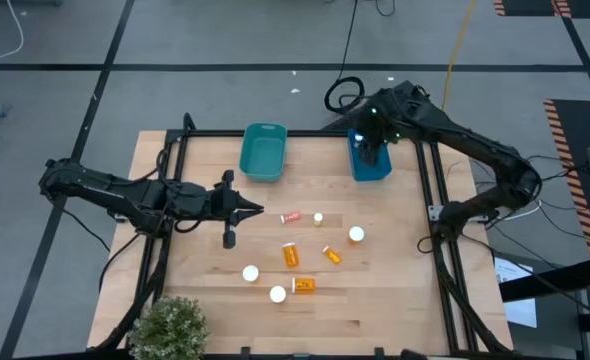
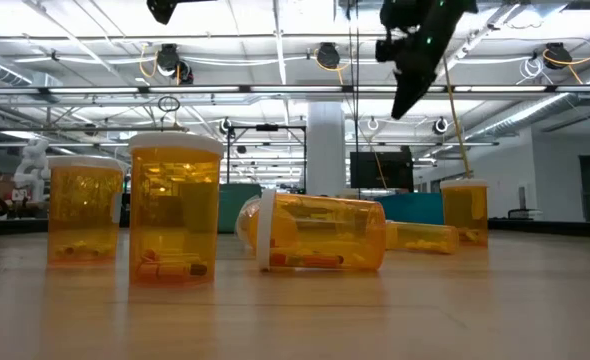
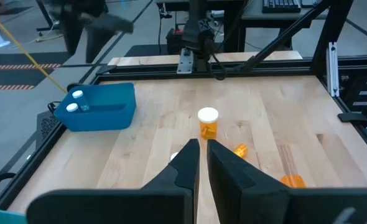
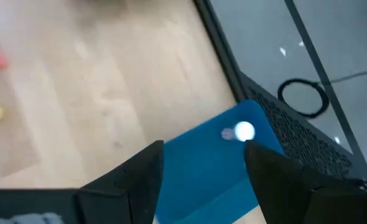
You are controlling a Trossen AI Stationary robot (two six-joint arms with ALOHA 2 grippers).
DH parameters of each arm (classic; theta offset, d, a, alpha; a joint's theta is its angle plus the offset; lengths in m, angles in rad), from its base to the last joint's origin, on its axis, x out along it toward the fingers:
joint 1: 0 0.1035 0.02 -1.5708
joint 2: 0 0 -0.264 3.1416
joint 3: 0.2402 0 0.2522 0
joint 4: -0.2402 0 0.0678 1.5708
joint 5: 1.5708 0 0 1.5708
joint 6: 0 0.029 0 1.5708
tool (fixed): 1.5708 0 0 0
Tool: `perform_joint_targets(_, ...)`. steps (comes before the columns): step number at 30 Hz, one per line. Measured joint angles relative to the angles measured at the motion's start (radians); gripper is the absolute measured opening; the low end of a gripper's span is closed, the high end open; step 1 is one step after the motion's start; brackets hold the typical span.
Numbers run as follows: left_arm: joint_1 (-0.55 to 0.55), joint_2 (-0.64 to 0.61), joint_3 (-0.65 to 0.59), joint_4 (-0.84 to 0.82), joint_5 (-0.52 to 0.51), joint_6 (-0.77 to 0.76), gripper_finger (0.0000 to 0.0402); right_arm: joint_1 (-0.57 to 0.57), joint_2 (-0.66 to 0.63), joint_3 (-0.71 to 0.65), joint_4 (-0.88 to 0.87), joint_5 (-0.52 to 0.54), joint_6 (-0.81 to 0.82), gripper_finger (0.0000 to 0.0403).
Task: Pick and place medicine bottles into bin by pill shape (circle, oval)
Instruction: Put the small pink pill bottle into the blue bin
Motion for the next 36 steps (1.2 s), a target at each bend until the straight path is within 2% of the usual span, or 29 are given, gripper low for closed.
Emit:
perform_joint_targets(14, 0.0, 0.0, 0.0, -0.022, 0.0, -0.007, 0.0035, 0.312, -0.128, 0.0, -0.027, 0.006, 0.196, 0.0211)
perform_joint_targets(21, 0.0, 0.0, 0.0, -0.025, 0.0, -0.013, 0.0035, 0.484, -0.132, 0.0, -0.061, 0.128, 0.287, 0.021)
perform_joint_targets(27, 0.0, 0.0, 0.0, -0.025, -0.001, -0.024, 0.0035, 0.601, -0.132, 0.0, -0.056, 0.133, 0.383, 0.021)
perform_joint_targets(32, 0.0, 0.0, 0.0, -0.025, -0.001, -0.038, 0.0035, 0.694, -0.132, -0.025, -0.034, 0.227, 0.445, 0.021)
perform_joint_targets(36, 0.0, 0.001, 0.0, -0.026, -0.001, -0.051, 0.0035, 0.752, -0.132, -0.074, 0.015, 0.236, 0.478, 0.021)
